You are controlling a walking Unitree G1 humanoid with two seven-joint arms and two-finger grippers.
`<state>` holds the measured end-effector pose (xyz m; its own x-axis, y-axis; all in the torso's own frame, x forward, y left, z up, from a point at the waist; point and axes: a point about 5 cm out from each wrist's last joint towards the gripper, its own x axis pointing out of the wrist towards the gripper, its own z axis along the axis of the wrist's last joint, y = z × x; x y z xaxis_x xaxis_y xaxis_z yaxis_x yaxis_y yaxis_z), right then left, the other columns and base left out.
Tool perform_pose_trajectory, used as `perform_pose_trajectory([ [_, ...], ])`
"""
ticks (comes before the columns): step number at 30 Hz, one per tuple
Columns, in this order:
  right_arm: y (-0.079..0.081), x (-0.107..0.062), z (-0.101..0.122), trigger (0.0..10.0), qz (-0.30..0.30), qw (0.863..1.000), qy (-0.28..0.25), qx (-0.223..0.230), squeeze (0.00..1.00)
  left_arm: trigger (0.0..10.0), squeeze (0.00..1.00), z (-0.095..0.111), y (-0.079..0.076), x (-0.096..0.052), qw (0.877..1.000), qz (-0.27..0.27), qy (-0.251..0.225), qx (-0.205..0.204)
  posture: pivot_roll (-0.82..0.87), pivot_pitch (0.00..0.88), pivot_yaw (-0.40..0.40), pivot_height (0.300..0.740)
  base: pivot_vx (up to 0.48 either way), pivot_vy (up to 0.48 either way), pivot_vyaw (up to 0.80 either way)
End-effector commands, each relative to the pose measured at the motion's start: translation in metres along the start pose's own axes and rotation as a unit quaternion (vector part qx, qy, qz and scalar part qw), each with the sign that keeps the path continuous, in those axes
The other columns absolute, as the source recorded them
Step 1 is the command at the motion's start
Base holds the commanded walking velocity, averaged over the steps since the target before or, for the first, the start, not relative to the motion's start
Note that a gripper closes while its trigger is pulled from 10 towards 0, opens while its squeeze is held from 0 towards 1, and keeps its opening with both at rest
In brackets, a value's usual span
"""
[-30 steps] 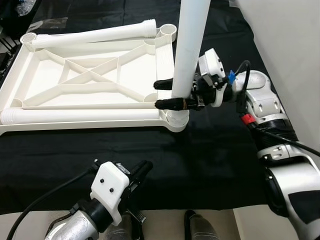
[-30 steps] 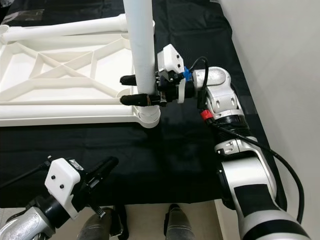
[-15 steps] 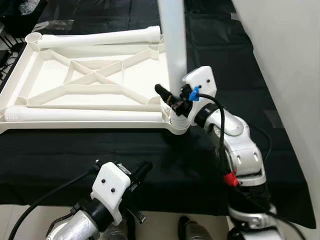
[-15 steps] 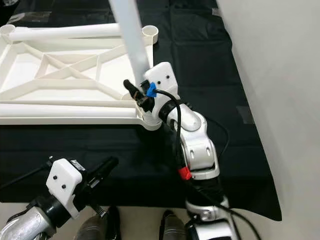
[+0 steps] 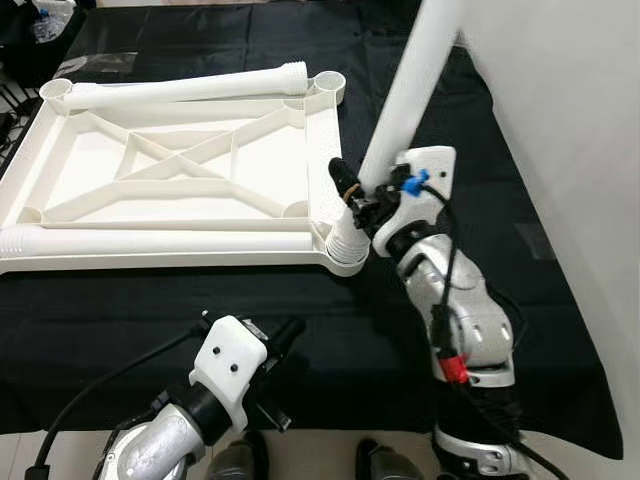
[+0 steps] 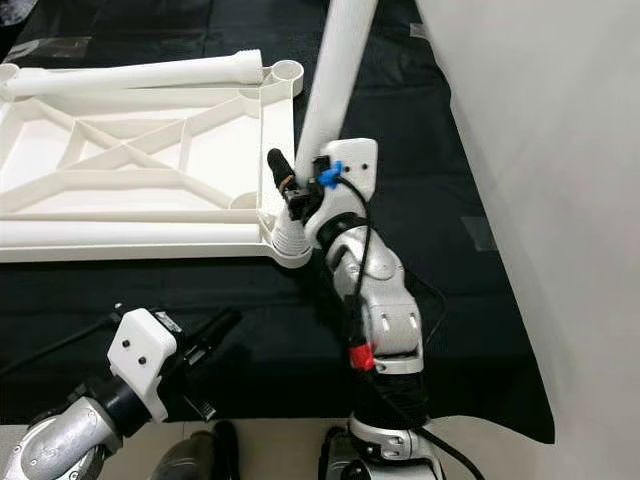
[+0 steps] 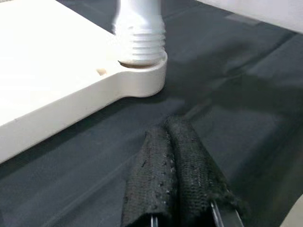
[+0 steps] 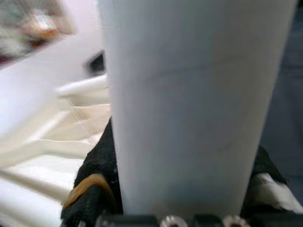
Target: Building children table
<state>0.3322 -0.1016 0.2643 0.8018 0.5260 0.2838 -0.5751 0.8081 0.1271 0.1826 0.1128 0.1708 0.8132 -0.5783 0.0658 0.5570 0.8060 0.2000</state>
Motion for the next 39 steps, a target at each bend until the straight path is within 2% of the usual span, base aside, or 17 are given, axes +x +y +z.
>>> perform_pose_trajectory([
  [1, -0.001, 0.005, 0.033, 10.0, 0.075, 0.995, -0.066, -0.016, 0.0, 10.0, 0.0, -0.004, -0.003, -0.002, 1.0, -0.001, 0.005, -0.006, 0.02, 0.267, -0.008, 0.74, 0.0, 0.0, 0.0],
  [4, -0.004, 0.008, 0.05, 10.0, 0.143, 0.986, -0.069, -0.057, 0.0, 10.0, 0.0, -0.002, -0.005, -0.003, 1.0, -0.002, 0.004, -0.008, 0.02, 0.275, -0.012, 0.74, 0.0, 0.0, 0.0],
  [5, -0.004, 0.008, 0.05, 10.0, 0.143, 0.986, -0.069, -0.057, 0.0, 10.0, 0.0, -0.002, -0.005, -0.003, 1.0, -0.002, 0.004, -0.008, 0.02, 0.275, -0.012, 0.74, 0.0, 0.0, 0.0],
  [7, 0.004, 0.01, 0.062, 10.0, 0.242, 0.964, -0.071, -0.081, 0.0, 10.0, 0.0, -0.002, -0.006, -0.004, 1.0, -0.004, 0.003, -0.01, 0.03, 0.287, -0.017, 0.74, 0.0, 0.0, 0.0],
  [8, 0.004, 0.01, 0.062, 10.0, 0.242, 0.964, -0.071, -0.081, 0.0, 10.0, 0.0, -0.002, -0.006, -0.004, 1.0, -0.004, 0.003, -0.01, 0.03, 0.287, -0.017, 0.74, 0.0, 0.0, 0.0],
  [10, 0.013, 0.01, 0.069, 10.0, 0.324, 0.94, -0.073, -0.076, 0.0, 10.0, 0.0, 0.0, -0.009, -0.006, 1.0, -0.005, 0.002, -0.012, 0.04, 0.301, -0.019, 0.74, 0.0, 0.0, 0.0],
  [13, 0.017, 0.012, 0.068, 10.0, 0.354, 0.929, -0.065, -0.084, 0.0, 10.0, 0.0, 0.001, -0.01, -0.008, 1.0, -0.006, 0.003, -0.013, 0.05, 0.313, -0.021, 0.74, 0.0, 0.0, 0.0],
  [14, 0.025, 0.011, 0.052, 10.0, 0.449, 0.888, -0.014, -0.095, 0.0, 10.0, 0.0, 0.003, -0.014, -0.012, 1.0, -0.007, 0.005, -0.014, 0.08, 0.339, -0.02, 0.74, 0.0, 0.0, 0.0],
  [15, 0.025, 0.011, 0.052, 10.0, 0.449, 0.888, -0.014, -0.095, 0.0, 10.0, 0.0, 0.003, -0.014, -0.012, 1.0, -0.007, 0.005, -0.014, 0.08, 0.339, -0.02, 0.74, 0.0, 0.0, 0.0],
  [17, 0.026, 0.011, 0.036, 10.0, 0.519, 0.85, 0.029, -0.089, 0.0, 10.0, 0.0, 0.005, -0.017, -0.016, 1.0, -0.008, 0.009, -0.018, 0.09, 0.355, -0.018, 0.74, 0.0, 0.0, 0.0],
  [18, 0.026, 0.011, 0.036, 10.0, 0.519, 0.85, 0.029, -0.089, 0.0, 10.0, 0.0, 0.005, -0.017, -0.016, 1.0, -0.008, 0.009, -0.018, 0.09, 0.355, -0.018, 0.74, 0.0, 0.0, 0.0],
  [20, 0.025, 0.016, 0.027, 10.0, 0.554, 0.827, 0.049, -0.077, 0.0, 10.0, 0.0, 0.009, -0.022, -0.024, 1.0, -0.012, 0.012, -0.024, 0.11, 0.378, -0.013, 0.74, 0.0, 0.0, 0.0],
  [25, 0.022, 0.032, 0.021, 10.0, 0.534, 0.837, 0.058, -0.104, 0.0, 10.0, 0.0, 0.009, -0.025, -0.028, 0.999, -0.017, 0.02, -0.034, 0.13, 0.402, -0.005, 0.74, 0.0, 0.0, 0.0],
  [26, 0.019, 0.04, 0.021, 10.0, 0.518, 0.844, 0.06, -0.123, 0.0, 10.0, 0.0, 0.011, -0.028, -0.032, 0.999, -0.02, 0.025, -0.041, 0.14, 0.41, -0.001, 0.74, 0.0, 0.0, 0.0],
  [33, 0.012, 0.046, 0.024, 10.0, 0.487, 0.861, 0.058, -0.134, 0.0, 10.0, 0.0, 0.013, -0.03, -0.037, 0.998, -0.022, 0.028, -0.047, 0.15, 0.42, 0.005, 0.74, 0.0, 0.0, 0.0],
  [35, 0.004, 0.049, 0.027, 10.0, 0.46, 0.876, 0.054, -0.136, 0.0, 10.0, 0.0, 0.016, -0.032, -0.04, 0.998, -0.024, 0.03, -0.051, 0.15, 0.429, 0.014, 0.74, 0.0, 0.0, 0.0],
  [39, -0.011, 0.051, 0.033, 10.0, 0.433, 0.89, 0.041, -0.136, 0.0, 10.0, 0.0, 0.019, -0.035, -0.043, 0.998, -0.026, 0.034, -0.056, 0.16, 0.433, 0.019, 0.74, 0.0, 0.0, 0.0],
])
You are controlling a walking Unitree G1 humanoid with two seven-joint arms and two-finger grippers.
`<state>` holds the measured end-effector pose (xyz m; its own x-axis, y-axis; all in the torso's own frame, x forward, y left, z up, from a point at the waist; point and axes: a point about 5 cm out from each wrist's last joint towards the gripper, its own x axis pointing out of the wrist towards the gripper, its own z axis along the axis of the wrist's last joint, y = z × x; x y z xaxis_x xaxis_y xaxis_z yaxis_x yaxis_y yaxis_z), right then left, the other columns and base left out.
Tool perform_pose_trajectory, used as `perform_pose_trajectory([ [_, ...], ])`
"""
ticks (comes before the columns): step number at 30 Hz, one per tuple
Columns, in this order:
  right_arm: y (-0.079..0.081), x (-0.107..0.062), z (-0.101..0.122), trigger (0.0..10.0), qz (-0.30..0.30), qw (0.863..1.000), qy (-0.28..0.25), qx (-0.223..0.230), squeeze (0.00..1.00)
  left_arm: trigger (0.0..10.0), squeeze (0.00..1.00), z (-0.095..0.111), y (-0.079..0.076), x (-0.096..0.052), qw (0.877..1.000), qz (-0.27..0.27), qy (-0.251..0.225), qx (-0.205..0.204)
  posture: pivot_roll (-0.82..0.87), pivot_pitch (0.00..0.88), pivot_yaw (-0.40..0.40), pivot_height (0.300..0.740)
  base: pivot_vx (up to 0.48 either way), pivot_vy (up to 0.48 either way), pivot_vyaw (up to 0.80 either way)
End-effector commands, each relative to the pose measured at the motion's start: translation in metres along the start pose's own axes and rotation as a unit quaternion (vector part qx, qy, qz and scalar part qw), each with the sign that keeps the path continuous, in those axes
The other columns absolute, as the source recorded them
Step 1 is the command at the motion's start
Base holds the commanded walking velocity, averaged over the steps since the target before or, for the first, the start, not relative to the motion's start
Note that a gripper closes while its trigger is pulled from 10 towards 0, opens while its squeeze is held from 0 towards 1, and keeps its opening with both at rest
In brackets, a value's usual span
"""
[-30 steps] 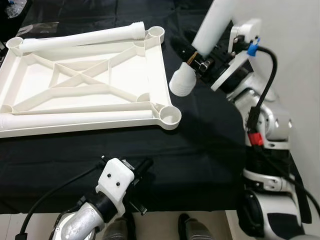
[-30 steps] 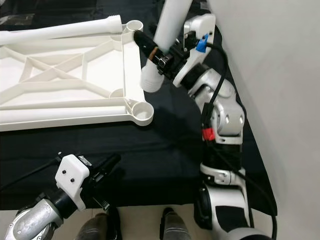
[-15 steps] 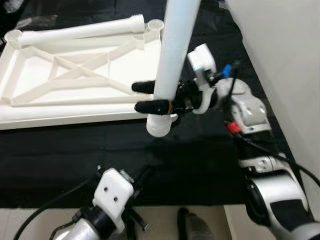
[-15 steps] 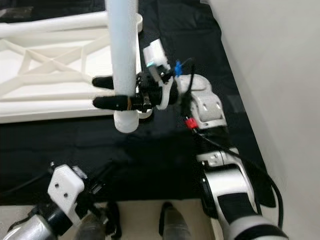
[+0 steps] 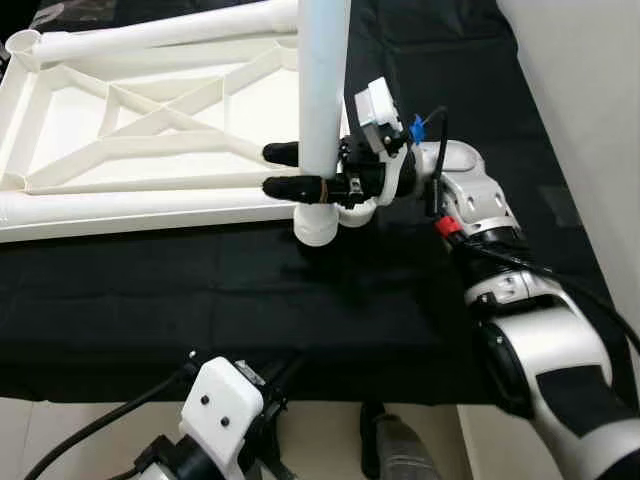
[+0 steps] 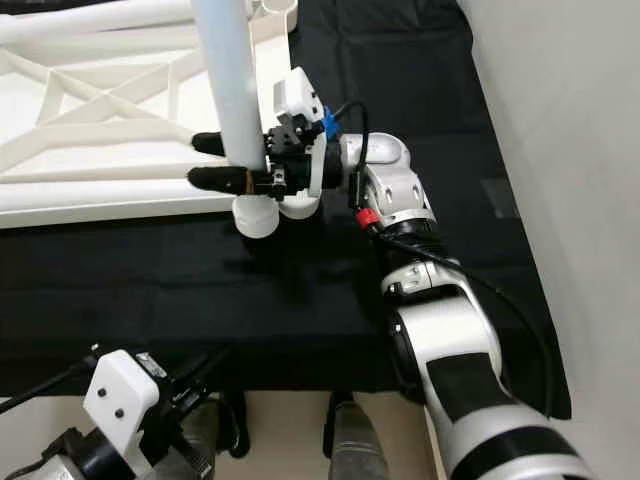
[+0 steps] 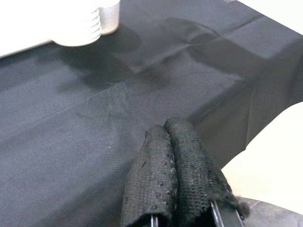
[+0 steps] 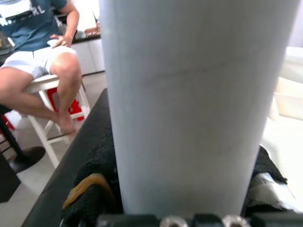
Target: Building children table
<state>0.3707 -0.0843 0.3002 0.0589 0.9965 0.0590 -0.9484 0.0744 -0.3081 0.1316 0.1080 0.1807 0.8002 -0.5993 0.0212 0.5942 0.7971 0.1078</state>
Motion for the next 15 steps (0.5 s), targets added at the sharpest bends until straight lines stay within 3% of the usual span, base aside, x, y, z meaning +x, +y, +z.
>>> perform_pose_trajectory([
  [1, -0.006, -0.008, 0.007, 10.0, -0.021, 1.0, -0.009, -0.021, 0.0, 10.0, 0.0, 0.0, -0.005, -0.005, 1.0, -0.009, 0.014, -0.008, 0.16, 0.433, 0.019, 0.74, 0.0, 0.0, 0.0],
  [5, -0.016, -0.025, 0.02, 10.0, -0.055, 0.997, -0.051, -0.021, 0.0, 10.0, 0.0, 0.002, -0.005, -0.007, 1.0, -0.005, 0.015, -0.007, 0.17, 0.431, 0.024, 0.74, 0.0, 0.0, 0.0],
  [9, -0.023, -0.042, 0.045, 10.0, -0.07, 0.988, -0.133, -0.022, 0.0, 10.0, 0.0, 0.006, 0.005, -0.001, 1.0, 0.024, 0.0, -0.004, 0.17, 0.422, 0.027, 0.74, 0.0, 0.0, 0.0],
  [12, -0.03, -0.041, 0.06, 10.0, -0.118, 0.976, -0.181, -0.029, 0.0, 10.0, 0.0, 0.004, 0.008, 0.005, 1.0, 0.025, -0.001, -0.004, 0.16, 0.412, 0.029, 0.74, 0.0, 0.0, 0.0],
  [15, -0.035, -0.036, 0.06, 10.0, -0.162, 0.971, -0.169, -0.036, 0.0, 10.0, 0.0, 0.003, 0.009, 0.006, 1.0, 0.024, 0.0, -0.004, 0.15, 0.4, 0.03, 0.74, 0.0, 0.0, 0.0],
])
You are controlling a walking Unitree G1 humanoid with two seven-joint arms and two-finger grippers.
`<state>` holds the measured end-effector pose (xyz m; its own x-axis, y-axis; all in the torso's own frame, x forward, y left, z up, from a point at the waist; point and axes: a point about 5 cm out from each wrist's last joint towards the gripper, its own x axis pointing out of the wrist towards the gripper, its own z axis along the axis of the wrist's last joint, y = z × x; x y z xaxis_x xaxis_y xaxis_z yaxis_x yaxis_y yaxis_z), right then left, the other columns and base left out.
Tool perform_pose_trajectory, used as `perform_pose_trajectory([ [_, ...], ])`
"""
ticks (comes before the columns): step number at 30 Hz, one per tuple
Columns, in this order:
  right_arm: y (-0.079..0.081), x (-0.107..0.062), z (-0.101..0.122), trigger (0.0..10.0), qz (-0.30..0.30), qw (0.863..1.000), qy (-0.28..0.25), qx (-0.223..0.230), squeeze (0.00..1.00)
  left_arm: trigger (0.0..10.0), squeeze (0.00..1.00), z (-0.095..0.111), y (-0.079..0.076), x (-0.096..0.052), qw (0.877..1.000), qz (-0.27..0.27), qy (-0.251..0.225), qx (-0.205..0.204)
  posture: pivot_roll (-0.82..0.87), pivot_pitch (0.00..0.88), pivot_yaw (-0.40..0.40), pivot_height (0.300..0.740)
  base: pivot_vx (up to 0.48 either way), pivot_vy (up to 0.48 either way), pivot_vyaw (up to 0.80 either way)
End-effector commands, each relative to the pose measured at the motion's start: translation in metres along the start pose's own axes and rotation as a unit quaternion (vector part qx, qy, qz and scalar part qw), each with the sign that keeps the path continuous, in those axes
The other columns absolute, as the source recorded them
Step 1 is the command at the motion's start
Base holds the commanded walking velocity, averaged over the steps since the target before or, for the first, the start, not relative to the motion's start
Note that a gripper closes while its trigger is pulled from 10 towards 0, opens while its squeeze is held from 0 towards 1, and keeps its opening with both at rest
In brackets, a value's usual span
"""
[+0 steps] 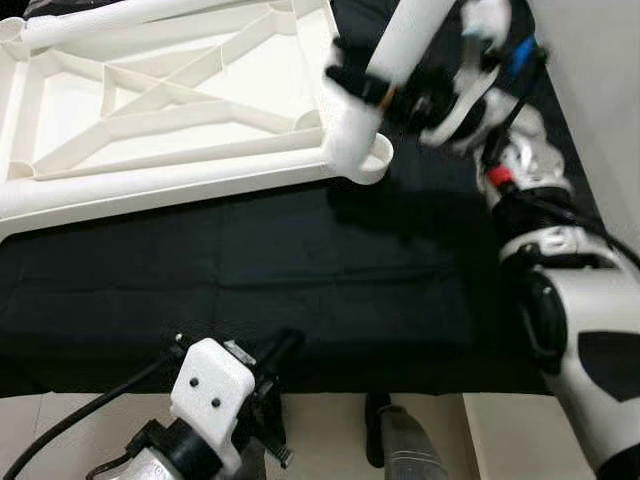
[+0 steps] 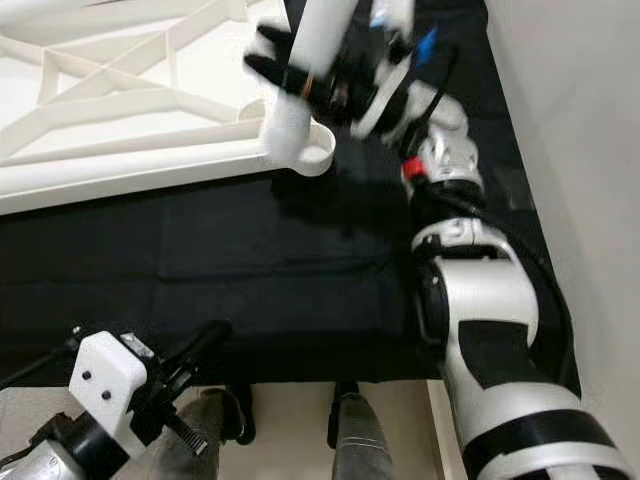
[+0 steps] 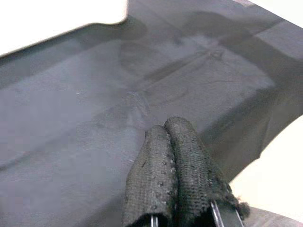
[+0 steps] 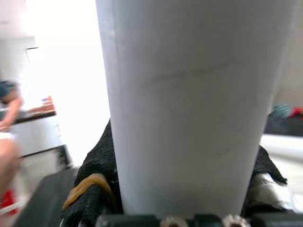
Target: Building children table
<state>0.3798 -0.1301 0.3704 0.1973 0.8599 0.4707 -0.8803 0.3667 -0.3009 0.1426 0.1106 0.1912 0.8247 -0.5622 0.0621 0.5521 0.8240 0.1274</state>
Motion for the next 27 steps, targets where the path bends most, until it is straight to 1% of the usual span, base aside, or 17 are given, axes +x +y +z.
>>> perform_pose_trajectory([
  [1, -0.002, 0.009, -0.012, 10.0, -0.063, 0.997, 0.029, -0.028, 0.0, 10.0, 0.0, -0.007, -0.001, -0.001, 1.0, -0.001, 0.019, -0.015, 0.15, 0.398, 0.03, 0.74, 0.0, 0.0, 0.0],
  [2, -0.004, 0.014, -0.018, 10.0, -0.116, 0.99, 0.056, -0.057, 0.0, 10.0, 0.0, -0.008, 0.0, 0.0, 1.0, 0.0, 0.019, -0.014, 0.15, 0.392, 0.029, 0.74, 0.0, 0.0, 0.0],
  [3, -0.006, 0.018, -0.024, 10.0, -0.17, 0.975, 0.095, -0.108, 0.0, 10.0, 0.0, -0.008, 0.001, 0.0, 1.0, 0.001, 0.02, -0.012, 0.15, 0.392, 0.029, 0.74, 0.0, 0.0, 0.0],
  [4, -0.006, 0.018, -0.024, 10.0, -0.17, 0.975, 0.095, -0.108, 0.0, 10.0, 0.0, -0.008, 0.001, 0.0, 1.0, 0.001, 0.02, -0.012, 0.15, 0.392, 0.029, 0.74, 0.0, 0.0, 0.0],
  [5, -0.006, 0.021, -0.03, 10.0, -0.191, 0.964, 0.118, -0.142, 0.0, 10.0, 0.0, -0.009, 0.001, 0.001, 1.0, 0.003, 0.02, -0.011, 0.15, 0.387, 0.027, 0.74, 0.0, 0.0, 0.0],
  [6, -0.004, 0.022, -0.036, 10.0, -0.202, 0.956, 0.137, -0.161, 0.0, 10.0, 0.0, -0.009, 0.002, 0.002, 1.0, 0.004, 0.02, -0.01, 0.15, 0.386, 0.026, 0.74, 0.0, 0.0, 0.0],
  [8, 0.004, 0.024, -0.053, 10.0, -0.187, 0.947, 0.181, -0.189, 0.0, 10.0, 0.0, -0.009, 0.002, 0.003, 1.0, 0.006, 0.019, -0.008, 0.15, 0.382, 0.018, 0.74, 0.0, 0.0, 0.0],
  [9, 0.004, 0.024, -0.053, 10.0, -0.187, 0.947, 0.181, -0.189, 0.0, 10.0, 0.0, -0.009, 0.002, 0.003, 1.0, 0.006, 0.019, -0.008, 0.15, 0.382, 0.018, 0.74, 0.0, 0.0, 0.0],
  [10, 0.007, 0.024, -0.059, 10.0, -0.182, 0.943, 0.197, -0.199, 0.0, 10.0, 0.0, -0.009, 0.003, 0.004, 1.0, 0.007, 0.018, -0.008, 0.15, 0.381, 0.017, 0.74, 0.0, 0.0, 0.0],
  [12, 0.012, 0.022, -0.067, 10.0, -0.157, 0.941, 0.219, -0.205, 0.0, 10.0, 0.0, -0.01, 0.003, 0.005, 1.0, 0.009, 0.018, -0.006, 0.15, 0.378, 0.015, 0.74, 0.0, 0.0, 0.0],
  [13, 0.012, 0.022, -0.067, 10.0, -0.157, 0.941, 0.219, -0.205, 0.0, 10.0, 0.0, -0.01, 0.003, 0.005, 1.0, 0.009, 0.018, -0.006, 0.15, 0.378, 0.015, 0.74, 0.0, 0.0, 0.0],
  [18, 0.015, 0.013, -0.072, 10.0, -0.108, 0.941, 0.24, -0.215, 0.0, 10.0, 0.0, -0.011, 0.005, 0.008, 1.0, 0.01, 0.015, -0.005, 0.12, 0.364, 0.007, 0.74, 0.0, 0.0, 0.0],
  [19, 0.016, 0.007, -0.071, 10.0, -0.082, 0.938, 0.251, -0.225, 0.0, 10.0, 0.0, -0.012, 0.005, 0.009, 1.0, 0.009, 0.013, -0.005, 0.12, 0.361, 0.005, 0.74, 0.0, 0.0, 0.0],
  [21, 0.017, 0.005, -0.071, 10.0, -0.071, 0.936, 0.257, -0.23, 0.0, 10.0, 0.0, -0.012, 0.006, 0.01, 1.0, 0.008, 0.012, -0.005, 0.12, 0.361, 0.005, 0.74, 0.0, 0.0, 0.0],
  [22, 0.017, 0.005, -0.071, 10.0, -0.071, 0.936, 0.257, -0.23, 0.0, 10.0, 0.0, -0.012, 0.006, 0.01, 1.0, 0.008, 0.012, -0.005, 0.12, 0.361, 0.005, 0.74, 0.0, 0.0, 0.0],
  [25, 0.019, -0.007, -0.069, 10.0, -0.019, 0.933, 0.279, -0.228, 0.0, 10.0, 0.0, -0.014, 0.007, 0.012, 1.0, 0.008, 0.011, -0.004, 0.1, 0.355, 0.004, 0.74, 0.0, 0.0, 0.0],
  [27, 0.02, -0.011, -0.069, 10.0, -0.003, 0.931, 0.286, -0.224, 0.0, 10.0, 0.0, -0.014, 0.007, 0.013, 1.0, 0.008, 0.011, -0.004, 0.1, 0.354, 0.004, 0.74, 0.0, 0.0, 0.0],
])
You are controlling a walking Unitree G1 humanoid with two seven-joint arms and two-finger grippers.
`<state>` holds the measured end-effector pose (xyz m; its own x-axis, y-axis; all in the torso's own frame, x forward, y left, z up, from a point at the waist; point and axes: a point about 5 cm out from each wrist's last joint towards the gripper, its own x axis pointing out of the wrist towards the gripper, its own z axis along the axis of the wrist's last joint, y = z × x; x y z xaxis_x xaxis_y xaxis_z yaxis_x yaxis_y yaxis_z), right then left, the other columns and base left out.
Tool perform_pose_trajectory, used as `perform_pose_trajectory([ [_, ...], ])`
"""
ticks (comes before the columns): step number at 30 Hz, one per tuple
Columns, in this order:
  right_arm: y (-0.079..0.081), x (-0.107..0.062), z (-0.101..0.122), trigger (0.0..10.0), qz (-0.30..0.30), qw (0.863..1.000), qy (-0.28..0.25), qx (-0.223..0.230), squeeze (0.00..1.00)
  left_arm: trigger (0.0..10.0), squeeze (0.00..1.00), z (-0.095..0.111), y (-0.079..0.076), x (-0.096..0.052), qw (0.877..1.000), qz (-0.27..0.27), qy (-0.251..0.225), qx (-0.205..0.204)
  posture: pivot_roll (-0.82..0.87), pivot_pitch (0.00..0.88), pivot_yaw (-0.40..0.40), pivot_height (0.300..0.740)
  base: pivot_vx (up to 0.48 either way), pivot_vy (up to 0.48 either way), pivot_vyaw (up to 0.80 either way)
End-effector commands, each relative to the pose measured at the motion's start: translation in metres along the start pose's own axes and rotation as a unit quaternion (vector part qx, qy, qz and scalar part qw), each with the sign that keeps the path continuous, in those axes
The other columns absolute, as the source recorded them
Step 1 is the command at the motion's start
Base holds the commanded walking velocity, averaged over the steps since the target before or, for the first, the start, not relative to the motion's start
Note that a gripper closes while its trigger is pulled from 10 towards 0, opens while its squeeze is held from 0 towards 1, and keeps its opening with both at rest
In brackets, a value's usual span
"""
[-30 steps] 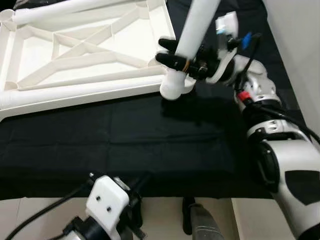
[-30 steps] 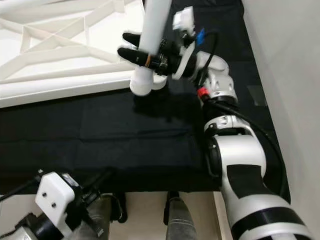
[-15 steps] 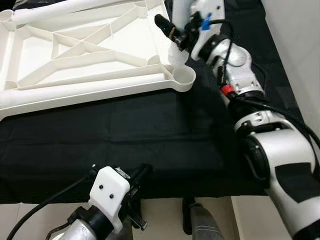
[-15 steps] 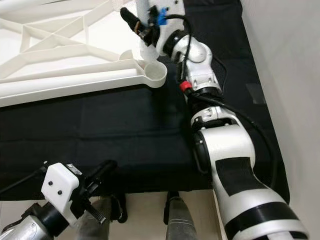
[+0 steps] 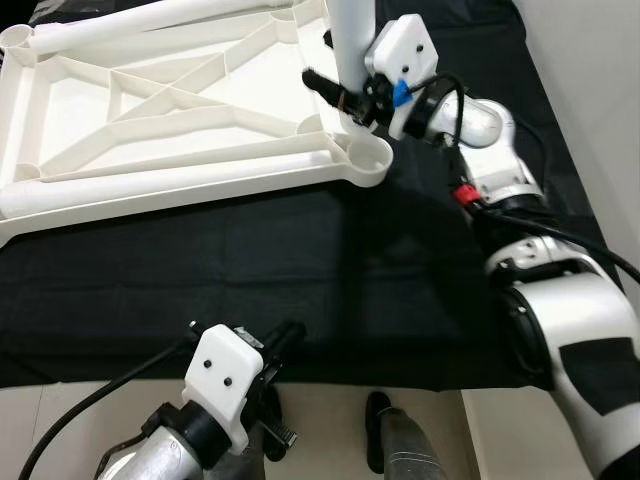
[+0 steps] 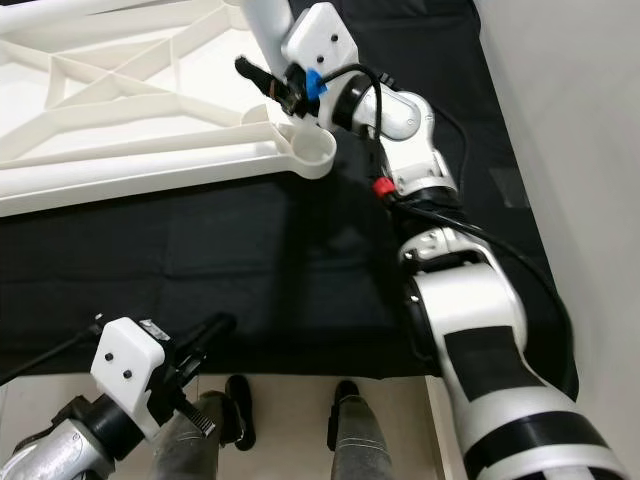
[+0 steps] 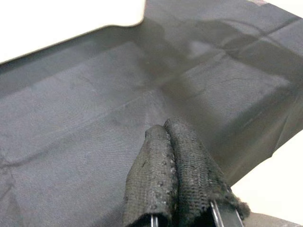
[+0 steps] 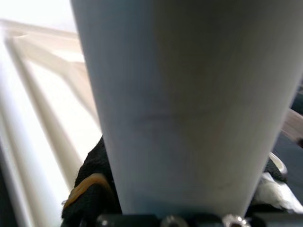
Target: Building children table
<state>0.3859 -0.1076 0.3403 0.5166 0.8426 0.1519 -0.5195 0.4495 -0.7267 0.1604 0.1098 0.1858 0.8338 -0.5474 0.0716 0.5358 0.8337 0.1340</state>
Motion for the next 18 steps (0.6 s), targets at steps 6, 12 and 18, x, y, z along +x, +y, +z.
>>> perform_pose_trajectory([
  [6, 0.033, -0.015, -0.03, 10.0, 0.146, 0.986, 0.058, 0.052, 0.0, 10.0, 0.0, -0.008, -0.001, 0.0, 1.0, -0.001, 0.014, -0.006, 0.09, 0.34, 0.002, 0.74, 0.0, 0.0, 0.0],
  [12, 0.031, -0.023, -0.029, 10.0, 0.169, 0.981, 0.05, 0.075, 0.0, 10.0, 0.0, -0.009, -0.001, 0.001, 1.0, -0.002, 0.013, -0.005, 0.09, 0.328, -0.001, 0.74, 0.0, 0.0, 0.0],
  [18, 0.021, -0.034, -0.013, 10.0, 0.207, 0.97, 0.003, 0.129, 0.0, 10.0, 0.0, -0.01, -0.001, 0.003, 1.0, -0.003, 0.009, -0.004, 0.08, 0.32, -0.01, 0.74, 0.0, 0.0, 0.0],
])
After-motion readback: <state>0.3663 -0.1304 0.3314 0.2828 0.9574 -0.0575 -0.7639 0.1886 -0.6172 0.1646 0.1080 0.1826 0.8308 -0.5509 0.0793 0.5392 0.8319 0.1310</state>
